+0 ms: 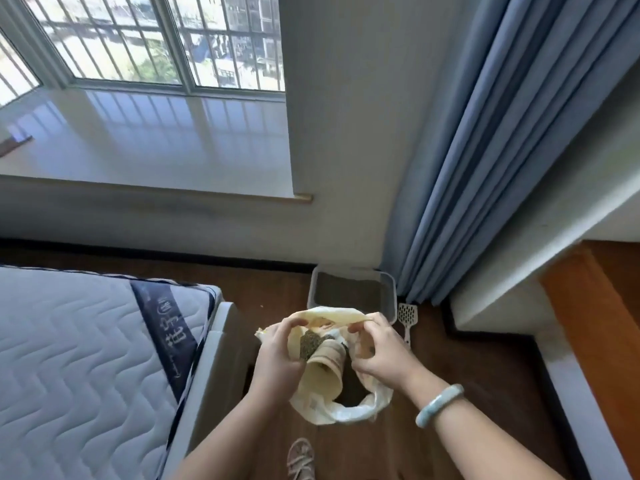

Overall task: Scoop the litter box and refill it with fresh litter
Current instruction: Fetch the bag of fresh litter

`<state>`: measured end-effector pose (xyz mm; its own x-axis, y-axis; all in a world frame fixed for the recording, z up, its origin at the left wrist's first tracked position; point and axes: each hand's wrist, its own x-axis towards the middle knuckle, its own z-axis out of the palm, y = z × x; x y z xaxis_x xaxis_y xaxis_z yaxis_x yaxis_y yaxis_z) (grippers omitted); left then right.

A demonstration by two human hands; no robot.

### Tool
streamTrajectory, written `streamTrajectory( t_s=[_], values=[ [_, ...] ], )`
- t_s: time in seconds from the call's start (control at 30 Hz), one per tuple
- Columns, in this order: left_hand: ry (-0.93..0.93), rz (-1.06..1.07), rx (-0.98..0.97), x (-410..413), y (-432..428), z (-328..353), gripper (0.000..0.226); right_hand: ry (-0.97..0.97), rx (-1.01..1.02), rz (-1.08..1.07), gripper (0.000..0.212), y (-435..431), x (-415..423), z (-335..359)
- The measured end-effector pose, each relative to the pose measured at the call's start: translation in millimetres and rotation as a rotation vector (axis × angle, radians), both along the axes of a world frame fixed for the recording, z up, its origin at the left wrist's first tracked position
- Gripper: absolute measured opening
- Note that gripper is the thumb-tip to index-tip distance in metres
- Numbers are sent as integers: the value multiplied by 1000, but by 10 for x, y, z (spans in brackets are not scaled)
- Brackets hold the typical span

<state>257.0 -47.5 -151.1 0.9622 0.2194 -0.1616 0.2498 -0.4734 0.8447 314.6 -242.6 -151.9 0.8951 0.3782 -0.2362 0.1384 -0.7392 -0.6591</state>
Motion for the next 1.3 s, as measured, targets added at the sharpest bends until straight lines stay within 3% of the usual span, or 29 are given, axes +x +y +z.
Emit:
streamTrajectory(
  t_s=[0.3,0.7,0.97,1.3],
  values=[
    [59,-16,46,1100,65,-836,57,82,-65,-33,51,145,1085,-877],
    [166,40,36,1976,-585,-2443,58,189,-128,22,53,-453,2041,-2427],
    [275,39,54,2177,-969,-4011,57,224,-205,-27,54,-673,2278,-3872],
    [276,-122,-51,2409,-926,-5956,62,200,-174,-74,51,-817,2419,-5685]
  ],
)
